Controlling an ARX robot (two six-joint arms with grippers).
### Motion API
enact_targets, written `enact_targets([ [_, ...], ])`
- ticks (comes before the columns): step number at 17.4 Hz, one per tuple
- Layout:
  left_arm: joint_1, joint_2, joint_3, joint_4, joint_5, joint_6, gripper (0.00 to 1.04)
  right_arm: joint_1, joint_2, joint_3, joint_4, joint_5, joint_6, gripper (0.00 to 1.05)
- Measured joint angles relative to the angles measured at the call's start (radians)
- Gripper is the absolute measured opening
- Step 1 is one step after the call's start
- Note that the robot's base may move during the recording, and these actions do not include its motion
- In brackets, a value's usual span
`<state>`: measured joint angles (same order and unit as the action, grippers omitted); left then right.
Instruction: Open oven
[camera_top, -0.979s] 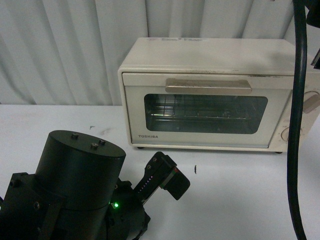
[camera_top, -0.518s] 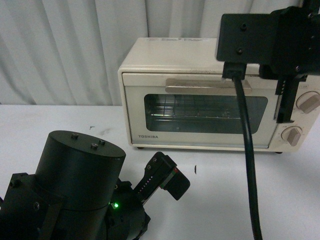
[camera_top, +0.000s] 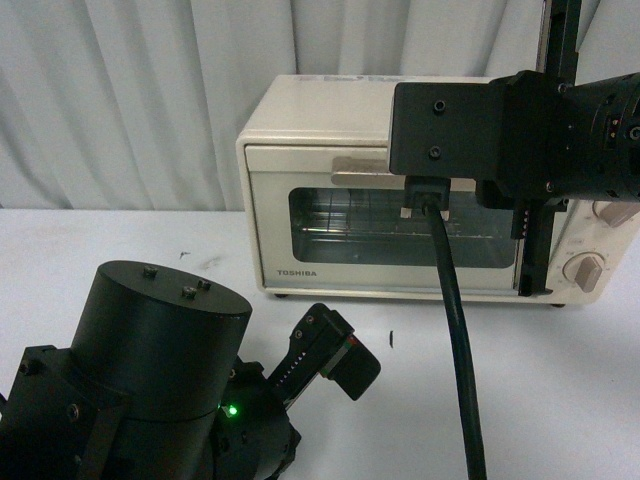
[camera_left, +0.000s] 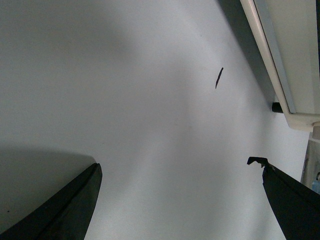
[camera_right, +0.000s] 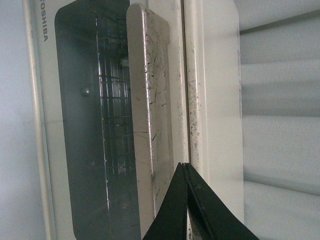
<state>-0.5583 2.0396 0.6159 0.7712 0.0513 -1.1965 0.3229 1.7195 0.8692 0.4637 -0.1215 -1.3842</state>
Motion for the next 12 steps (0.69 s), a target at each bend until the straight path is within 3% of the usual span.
enact_targets([
  [12, 0.000, 0.000, 0.000, 0.000, 0.000, 0.000, 0.98, -0.030, 0.048, 0.042, -0.055, -0.016, 0.036, 0.02],
])
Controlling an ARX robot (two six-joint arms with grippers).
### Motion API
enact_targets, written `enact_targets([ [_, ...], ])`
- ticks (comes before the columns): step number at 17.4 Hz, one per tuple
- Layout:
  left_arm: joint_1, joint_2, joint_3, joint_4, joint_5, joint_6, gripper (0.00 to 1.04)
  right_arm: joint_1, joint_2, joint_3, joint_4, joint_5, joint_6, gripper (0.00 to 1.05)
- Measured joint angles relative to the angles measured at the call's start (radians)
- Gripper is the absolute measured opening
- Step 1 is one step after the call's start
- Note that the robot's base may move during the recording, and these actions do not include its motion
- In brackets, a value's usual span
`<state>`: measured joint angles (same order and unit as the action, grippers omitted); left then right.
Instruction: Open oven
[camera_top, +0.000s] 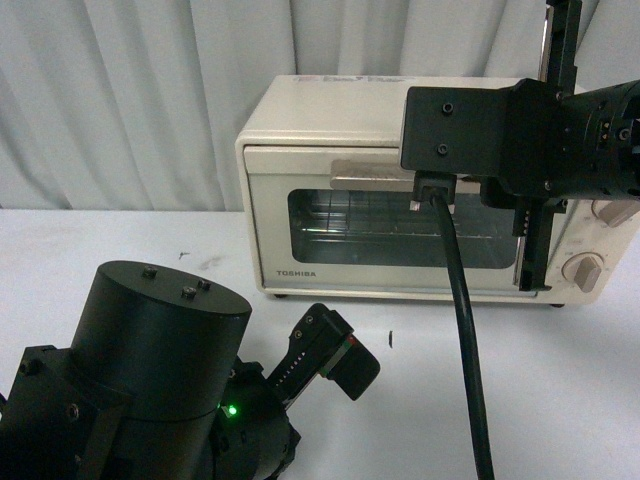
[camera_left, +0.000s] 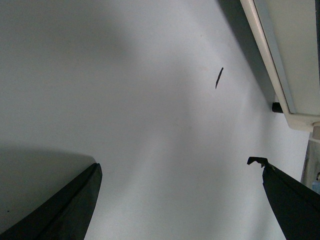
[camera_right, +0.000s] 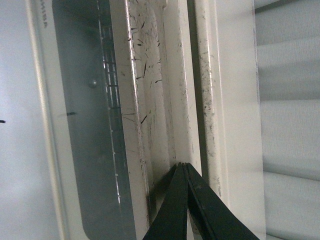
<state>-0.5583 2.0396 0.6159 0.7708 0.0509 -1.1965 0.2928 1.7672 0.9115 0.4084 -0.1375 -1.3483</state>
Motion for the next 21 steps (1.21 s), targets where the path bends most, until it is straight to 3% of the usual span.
enact_targets([
  [6, 0.000, 0.000, 0.000, 0.000, 0.000, 0.000, 0.98, -0.032, -0.066, -0.037, -0.126, -0.088, 0.125, 0.02],
  [13, 0.000, 0.000, 0.000, 0.000, 0.000, 0.000, 0.98, -0.031, -0.159, -0.070, -0.377, -0.206, 0.284, 0.02],
  [21, 0.002, 0.000, -0.002, 0.000, 0.001, 0.007, 0.98, -0.021, -0.311, -0.071, -0.449, -0.260, 0.312, 0.02],
])
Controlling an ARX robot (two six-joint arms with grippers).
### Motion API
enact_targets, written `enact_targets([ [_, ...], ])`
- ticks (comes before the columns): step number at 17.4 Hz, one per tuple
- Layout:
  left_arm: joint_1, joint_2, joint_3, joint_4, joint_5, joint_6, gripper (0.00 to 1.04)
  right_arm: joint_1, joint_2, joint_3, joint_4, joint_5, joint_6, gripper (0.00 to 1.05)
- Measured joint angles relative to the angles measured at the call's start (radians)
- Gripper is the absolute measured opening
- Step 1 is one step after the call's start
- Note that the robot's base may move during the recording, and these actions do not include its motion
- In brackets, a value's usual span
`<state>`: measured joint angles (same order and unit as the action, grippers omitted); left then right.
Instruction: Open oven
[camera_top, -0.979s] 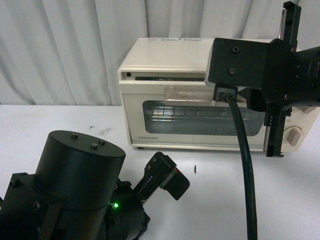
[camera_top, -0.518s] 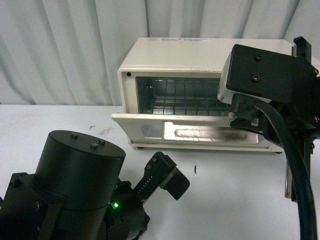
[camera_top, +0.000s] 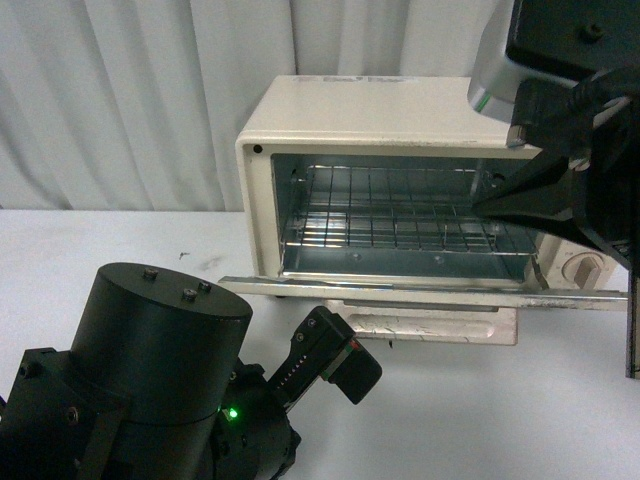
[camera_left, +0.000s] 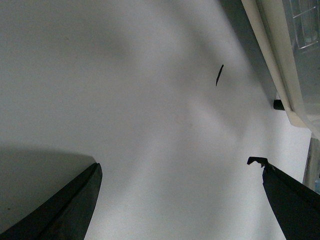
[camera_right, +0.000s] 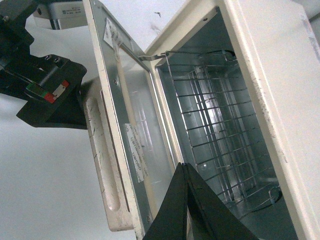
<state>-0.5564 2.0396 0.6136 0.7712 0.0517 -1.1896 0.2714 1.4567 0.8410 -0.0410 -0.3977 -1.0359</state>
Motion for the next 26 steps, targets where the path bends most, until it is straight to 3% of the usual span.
enact_targets([
  [5, 0.000, 0.000, 0.000, 0.000, 0.000, 0.000, 0.98, -0.053, -0.073, 0.000, 0.021, -0.005, 0.000, 0.02],
  [15, 0.000, 0.000, 0.000, 0.000, 0.000, 0.000, 0.98, -0.076, -0.097, 0.002, 0.019, 0.008, 0.000, 1.00],
  [20, 0.000, 0.000, 0.000, 0.000, 0.000, 0.000, 0.98, -0.076, -0.097, 0.002, 0.019, 0.008, 0.000, 0.98],
  [21, 0.000, 0.000, 0.000, 0.000, 0.000, 0.000, 0.98, -0.054, -0.097, -0.055, 0.232, 0.130, 0.084, 0.93],
  [22, -0.001, 0.000, 0.000, 0.000, 0.000, 0.000, 0.98, -0.042, -0.119, -0.161, 0.471, 0.332, 0.266, 0.82],
  [24, -0.001, 0.000, 0.000, 0.000, 0.004, 0.000, 0.98, -0.073, -0.187, -0.360, 0.741, 0.557, 0.624, 0.62],
  [26, -0.001, 0.000, 0.000, 0.000, -0.001, 0.000, 0.98, -0.116, -0.264, -0.449, 0.851, 0.571, 0.865, 0.42],
])
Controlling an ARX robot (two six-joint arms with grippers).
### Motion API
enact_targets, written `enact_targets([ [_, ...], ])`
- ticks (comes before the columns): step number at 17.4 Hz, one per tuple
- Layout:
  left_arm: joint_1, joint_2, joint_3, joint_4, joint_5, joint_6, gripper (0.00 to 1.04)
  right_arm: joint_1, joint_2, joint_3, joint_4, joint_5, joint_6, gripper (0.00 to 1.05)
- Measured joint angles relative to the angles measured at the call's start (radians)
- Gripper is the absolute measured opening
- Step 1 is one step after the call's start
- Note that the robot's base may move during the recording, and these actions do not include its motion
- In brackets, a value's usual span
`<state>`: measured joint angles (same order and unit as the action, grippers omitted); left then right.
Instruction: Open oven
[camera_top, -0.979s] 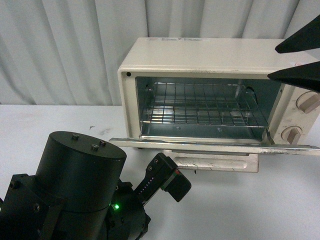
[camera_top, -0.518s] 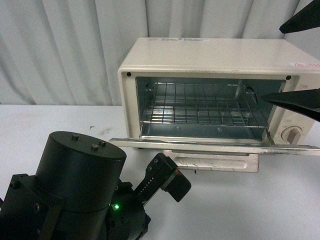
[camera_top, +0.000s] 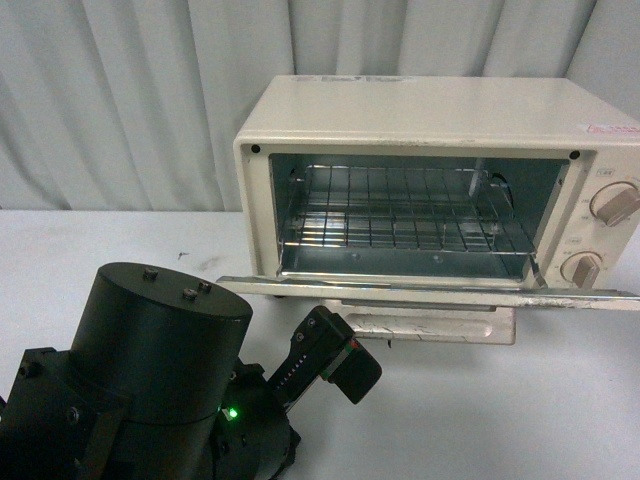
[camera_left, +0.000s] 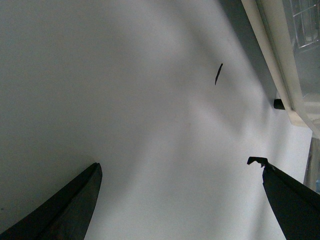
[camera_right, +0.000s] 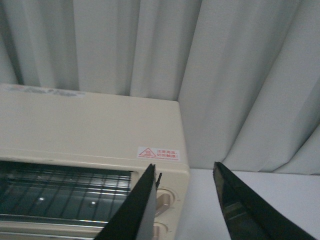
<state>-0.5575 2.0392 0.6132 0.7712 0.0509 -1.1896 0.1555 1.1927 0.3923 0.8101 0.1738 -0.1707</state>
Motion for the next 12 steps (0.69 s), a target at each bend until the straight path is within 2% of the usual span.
enact_targets([
  [1, 0.000, 0.000, 0.000, 0.000, 0.000, 0.000, 0.98, -0.005, -0.045, -0.040, 0.007, -0.021, 0.072, 0.31],
  [4, 0.000, 0.000, 0.000, 0.000, 0.005, 0.000, 0.98, -0.040, -0.125, -0.148, -0.005, -0.057, 0.134, 0.03],
  [8, 0.000, 0.000, 0.000, 0.000, 0.002, 0.000, 0.98, -0.078, -0.271, -0.239, -0.042, -0.094, 0.152, 0.02],
  [10, 0.000, 0.000, 0.000, 0.000, 0.002, 0.000, 0.98, -0.147, -0.336, -0.278, -0.084, -0.166, 0.153, 0.02],
  [12, 0.000, 0.000, 0.000, 0.000, 0.000, 0.000, 0.98, -0.161, -0.407, -0.303, -0.121, -0.170, 0.154, 0.02],
])
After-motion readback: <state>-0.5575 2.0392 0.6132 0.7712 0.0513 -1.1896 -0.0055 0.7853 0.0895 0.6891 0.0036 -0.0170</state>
